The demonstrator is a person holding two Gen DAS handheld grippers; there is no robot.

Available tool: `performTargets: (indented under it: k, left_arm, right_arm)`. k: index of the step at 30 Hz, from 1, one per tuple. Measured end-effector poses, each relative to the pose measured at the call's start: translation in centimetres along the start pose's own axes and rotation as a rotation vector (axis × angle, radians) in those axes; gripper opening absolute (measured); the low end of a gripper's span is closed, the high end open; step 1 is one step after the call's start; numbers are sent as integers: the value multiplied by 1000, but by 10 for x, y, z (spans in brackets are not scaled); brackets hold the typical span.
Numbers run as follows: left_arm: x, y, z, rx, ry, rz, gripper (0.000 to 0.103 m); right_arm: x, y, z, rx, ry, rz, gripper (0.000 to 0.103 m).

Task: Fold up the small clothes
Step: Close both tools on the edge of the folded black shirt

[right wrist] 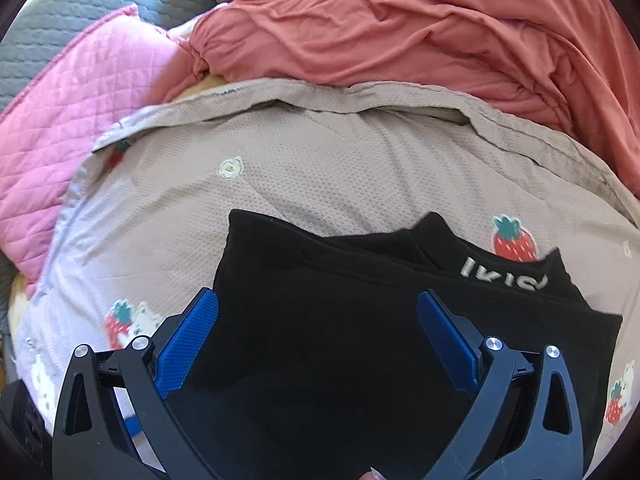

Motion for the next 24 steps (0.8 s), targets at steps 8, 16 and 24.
performTargets:
  k: [8, 16, 24]
  left_arm:
    - [11, 16, -2, -7, 51, -23, 25]
    - [19, 15, -1, 13, 99, -22, 21]
    - [27, 7, -2, 30, 109, -30, 21]
  right_arm:
    - [-28, 37, 35, -81, -25, -27, 99]
    - [-40, 74, 48, -172, 32, -116, 99]
    - [-29, 80, 42, -183, -19, -128, 47]
Point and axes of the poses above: each gripper's, at about its wrist camera, not at the fingertips, and y roughly the way its jaws point, x to its right, z to its top, the point moved 1 cm from there along y, roughly the way its jaws point, and after that the axes turned 11 degrees about -x, right-handed, at the moved point
